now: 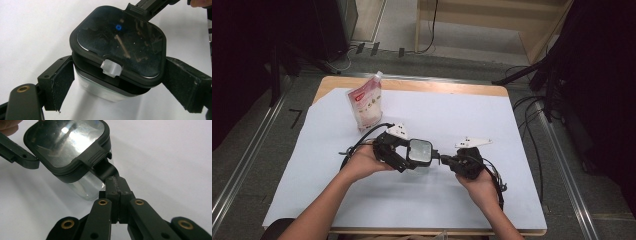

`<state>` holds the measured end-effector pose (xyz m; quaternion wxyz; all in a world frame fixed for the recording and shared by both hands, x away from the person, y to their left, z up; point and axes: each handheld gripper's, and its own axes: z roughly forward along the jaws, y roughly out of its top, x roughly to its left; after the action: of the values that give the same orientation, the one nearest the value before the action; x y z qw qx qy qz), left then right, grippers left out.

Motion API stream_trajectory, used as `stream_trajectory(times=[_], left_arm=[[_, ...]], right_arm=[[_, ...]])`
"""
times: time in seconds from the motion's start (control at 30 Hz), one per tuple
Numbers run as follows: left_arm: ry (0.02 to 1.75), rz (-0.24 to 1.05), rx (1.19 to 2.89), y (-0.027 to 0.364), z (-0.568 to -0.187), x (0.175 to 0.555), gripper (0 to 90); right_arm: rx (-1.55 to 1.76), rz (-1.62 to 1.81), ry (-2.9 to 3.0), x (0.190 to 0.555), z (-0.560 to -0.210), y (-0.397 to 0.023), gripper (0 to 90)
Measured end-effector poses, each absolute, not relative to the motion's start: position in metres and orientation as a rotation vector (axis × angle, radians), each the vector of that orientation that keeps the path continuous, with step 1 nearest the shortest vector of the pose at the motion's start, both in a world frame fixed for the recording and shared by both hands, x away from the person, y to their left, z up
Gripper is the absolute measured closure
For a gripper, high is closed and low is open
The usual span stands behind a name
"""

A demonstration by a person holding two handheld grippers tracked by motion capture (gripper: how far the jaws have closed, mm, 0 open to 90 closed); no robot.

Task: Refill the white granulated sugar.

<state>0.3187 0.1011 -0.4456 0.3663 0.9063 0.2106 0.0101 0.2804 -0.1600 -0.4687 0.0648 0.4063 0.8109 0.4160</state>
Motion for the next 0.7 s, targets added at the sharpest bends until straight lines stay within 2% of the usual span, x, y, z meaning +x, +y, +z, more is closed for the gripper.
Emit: stream_trajectory(times=[0.47, 0.53, 0.57, 0.6, 0.7], left_arm=[[0.539, 0.075, 2.336, 0.098, -0.432, 0.314, 16.1], [0.514, 0.039, 2.314, 0.099, -0.427, 0.313, 19.9], [0.496, 0.008, 2.301, 0.099, -0.427, 0.312, 31.1], [0.49, 0.027, 2.313, 0.098, -0.426, 0.311, 33.9], [0.49, 0.013, 2.316, 0.093, -0.421, 0.308, 35.5]], right_arm=[[1.224, 1.253, 2.451, 0.28, -0.468, -0.16, 90.0], [1.225, 1.254, 2.452, 0.28, -0.468, -0.16, 90.0], [1.225, 1.26, 2.452, 0.28, -0.468, -0.16, 90.0], [1.216, 1.254, 2.453, 0.28, -0.468, -0.16, 90.0], [1.213, 1.259, 2.455, 0.28, -0.468, -0.16, 90.0]])
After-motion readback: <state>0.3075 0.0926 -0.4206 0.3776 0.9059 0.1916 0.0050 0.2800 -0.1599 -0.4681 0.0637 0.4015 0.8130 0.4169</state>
